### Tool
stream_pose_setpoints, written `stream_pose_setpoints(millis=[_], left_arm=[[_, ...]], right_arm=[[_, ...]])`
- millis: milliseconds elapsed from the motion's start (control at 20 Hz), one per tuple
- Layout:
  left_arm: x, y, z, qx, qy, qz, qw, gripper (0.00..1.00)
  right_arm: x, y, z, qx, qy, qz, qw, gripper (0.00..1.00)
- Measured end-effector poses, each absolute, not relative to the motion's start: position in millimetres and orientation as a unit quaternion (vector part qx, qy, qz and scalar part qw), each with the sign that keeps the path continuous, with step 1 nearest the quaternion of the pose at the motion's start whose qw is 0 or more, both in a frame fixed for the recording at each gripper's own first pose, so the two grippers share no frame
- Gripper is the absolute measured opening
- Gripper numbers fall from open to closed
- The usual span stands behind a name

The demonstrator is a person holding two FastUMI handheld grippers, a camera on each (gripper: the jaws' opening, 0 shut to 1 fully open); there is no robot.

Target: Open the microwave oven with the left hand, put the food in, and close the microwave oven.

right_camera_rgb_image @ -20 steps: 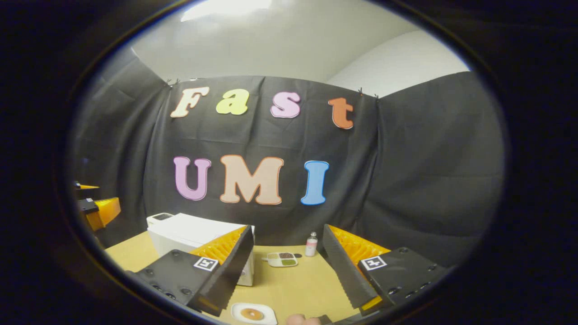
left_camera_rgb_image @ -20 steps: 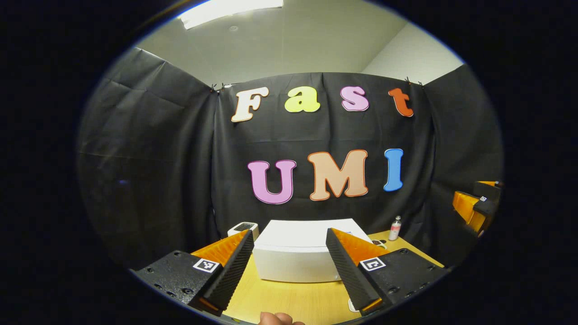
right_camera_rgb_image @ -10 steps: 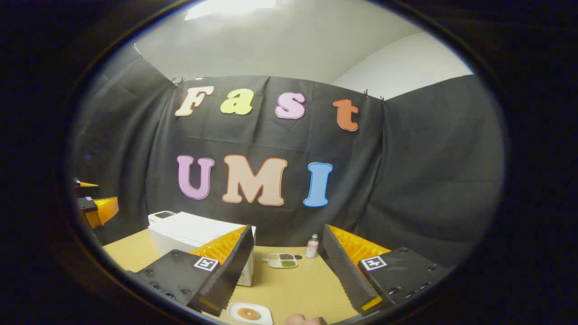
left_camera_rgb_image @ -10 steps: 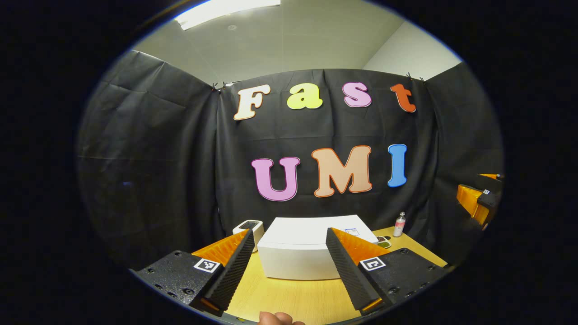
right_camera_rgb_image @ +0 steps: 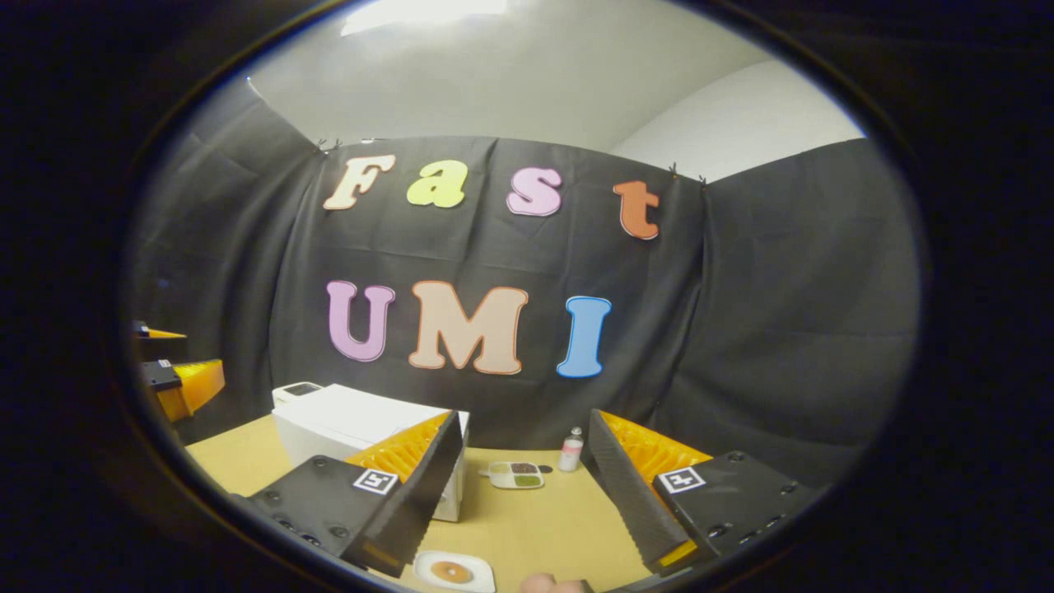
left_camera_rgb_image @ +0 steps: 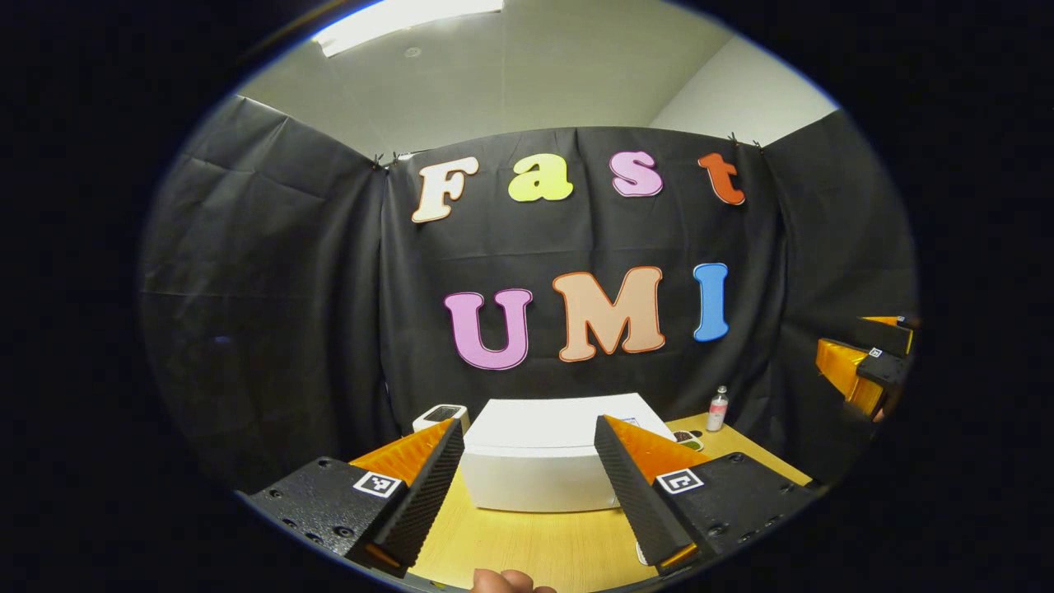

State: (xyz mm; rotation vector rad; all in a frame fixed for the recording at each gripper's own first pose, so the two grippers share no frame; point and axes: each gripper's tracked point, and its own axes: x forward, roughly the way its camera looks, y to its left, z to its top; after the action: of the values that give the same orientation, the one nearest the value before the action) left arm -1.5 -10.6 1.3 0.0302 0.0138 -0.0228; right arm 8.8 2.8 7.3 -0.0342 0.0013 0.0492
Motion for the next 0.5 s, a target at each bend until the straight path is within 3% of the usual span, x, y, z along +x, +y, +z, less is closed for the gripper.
stream_pose_setpoints(millis=[500], left_arm=[[2, -22, 3, 0.021, 0.004, -0.025, 0.999, 0.96]], right_arm=[[13, 1, 2, -0.016, 0.010, 0.025, 0.999, 0.96]])
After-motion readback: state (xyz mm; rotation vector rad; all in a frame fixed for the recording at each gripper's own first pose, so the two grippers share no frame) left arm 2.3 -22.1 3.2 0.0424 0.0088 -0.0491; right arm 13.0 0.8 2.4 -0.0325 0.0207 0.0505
